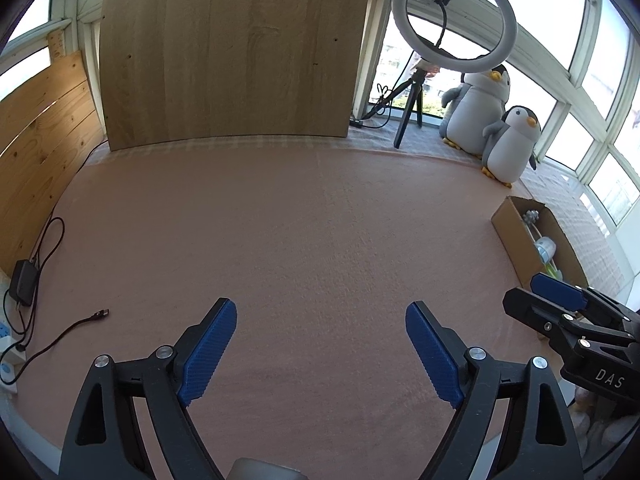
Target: Organize objects
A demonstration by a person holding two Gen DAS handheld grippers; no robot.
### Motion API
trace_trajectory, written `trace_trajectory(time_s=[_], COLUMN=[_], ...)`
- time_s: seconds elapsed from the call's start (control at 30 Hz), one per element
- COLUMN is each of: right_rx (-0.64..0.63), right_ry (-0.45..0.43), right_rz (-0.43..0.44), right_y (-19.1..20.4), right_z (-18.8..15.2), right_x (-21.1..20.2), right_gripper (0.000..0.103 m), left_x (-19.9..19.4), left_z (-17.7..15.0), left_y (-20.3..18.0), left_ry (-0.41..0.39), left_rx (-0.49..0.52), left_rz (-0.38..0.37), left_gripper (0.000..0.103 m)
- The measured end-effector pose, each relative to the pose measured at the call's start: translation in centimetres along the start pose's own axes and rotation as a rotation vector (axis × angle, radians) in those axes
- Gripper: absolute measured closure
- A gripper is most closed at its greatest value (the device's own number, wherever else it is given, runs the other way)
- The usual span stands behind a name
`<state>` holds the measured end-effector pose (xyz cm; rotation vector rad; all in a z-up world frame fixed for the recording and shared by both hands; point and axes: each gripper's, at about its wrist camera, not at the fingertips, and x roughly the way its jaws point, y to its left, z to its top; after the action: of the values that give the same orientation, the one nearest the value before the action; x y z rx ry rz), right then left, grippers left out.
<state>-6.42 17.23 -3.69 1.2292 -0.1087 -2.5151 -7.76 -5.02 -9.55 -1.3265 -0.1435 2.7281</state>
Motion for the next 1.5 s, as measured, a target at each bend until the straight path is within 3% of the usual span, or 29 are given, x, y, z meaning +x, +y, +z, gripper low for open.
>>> trace_trajectory(time_s=[0.27, 1.5], right_rx=[0.01, 0.025], right_ry=[0.005, 0.049], right_rz=[-0.01, 0.002], right_y=[0.0, -2.4], right_z=[-0.1, 0.6], right_x=[0.4, 2.6], right_gripper=[0.04, 0.04], left_x=[0.2, 2.9], left_z=[0.3, 1.8], left_y=[0.9, -0.3], left_ry=[0.0, 0.013], left_rx=[-0.011, -0.011], left_rz=[0.056, 0.063], left_gripper=[0.006, 0.005])
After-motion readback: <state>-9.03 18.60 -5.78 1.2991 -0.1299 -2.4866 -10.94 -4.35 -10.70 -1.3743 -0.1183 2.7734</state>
